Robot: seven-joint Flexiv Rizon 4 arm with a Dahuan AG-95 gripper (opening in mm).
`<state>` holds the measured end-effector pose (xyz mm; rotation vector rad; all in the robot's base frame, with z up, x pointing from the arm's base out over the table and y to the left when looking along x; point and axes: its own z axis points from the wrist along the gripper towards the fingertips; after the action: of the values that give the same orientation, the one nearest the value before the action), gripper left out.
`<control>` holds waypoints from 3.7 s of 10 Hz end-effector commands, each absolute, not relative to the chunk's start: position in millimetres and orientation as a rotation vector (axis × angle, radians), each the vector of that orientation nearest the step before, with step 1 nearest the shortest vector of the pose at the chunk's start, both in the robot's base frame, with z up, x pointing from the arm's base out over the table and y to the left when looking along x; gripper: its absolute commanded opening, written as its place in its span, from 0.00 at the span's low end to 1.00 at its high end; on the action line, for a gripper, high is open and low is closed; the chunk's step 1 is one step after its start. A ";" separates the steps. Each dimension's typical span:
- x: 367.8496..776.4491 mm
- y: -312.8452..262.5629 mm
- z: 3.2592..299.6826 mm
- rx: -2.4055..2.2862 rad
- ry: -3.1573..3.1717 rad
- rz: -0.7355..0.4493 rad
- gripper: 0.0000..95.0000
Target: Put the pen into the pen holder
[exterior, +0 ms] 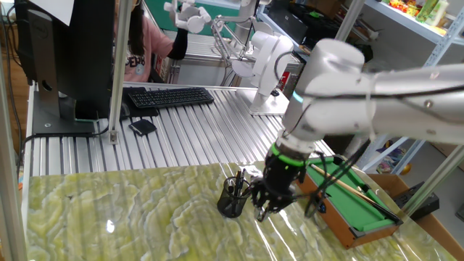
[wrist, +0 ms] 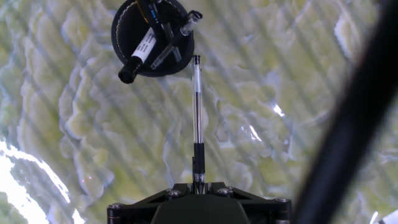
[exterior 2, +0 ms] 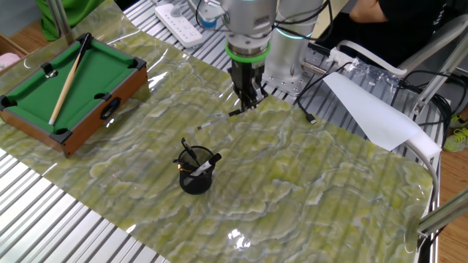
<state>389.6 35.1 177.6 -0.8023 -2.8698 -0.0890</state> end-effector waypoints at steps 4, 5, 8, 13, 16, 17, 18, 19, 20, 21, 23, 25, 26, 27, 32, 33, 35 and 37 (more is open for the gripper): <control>391.2 21.9 191.3 -0.760 -2.773 -0.141 0.00; 392.2 23.1 189.0 -0.758 -2.775 -0.139 0.00; 393.4 24.5 186.4 -0.753 -2.779 -0.137 0.00; 392.5 23.0 188.6 -0.687 -2.819 -0.132 0.00; 395.7 20.7 183.6 -0.655 -2.845 -0.140 0.00; 394.8 21.7 184.6 -0.662 -2.855 -0.140 0.00; 393.7 22.7 185.1 -0.682 -2.865 -0.135 0.00; 393.7 22.7 185.1 -0.690 -2.873 -0.128 0.00; 393.7 22.7 185.1 -0.685 -2.880 -0.121 0.00; 393.7 22.7 185.1 -0.693 -2.886 -0.118 0.00; 393.7 22.7 185.1 -0.701 -2.900 -0.115 0.00; 393.7 22.7 185.1 -0.686 -2.911 -0.118 0.00; 393.7 22.7 185.1 -0.694 -2.922 -0.106 0.00; 393.7 22.7 185.1 -0.697 -2.934 -0.092 0.00; 393.7 22.7 185.1 -0.664 -3.031 -0.138 0.00; 393.7 22.7 185.1 -0.653 -3.039 -0.142 0.00; 393.7 22.7 185.1 -0.648 -3.039 -0.139 0.00; 393.7 22.7 185.1 -0.652 -3.037 -0.139 0.00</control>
<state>394.9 23.1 185.3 -0.6500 -3.0344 -0.1407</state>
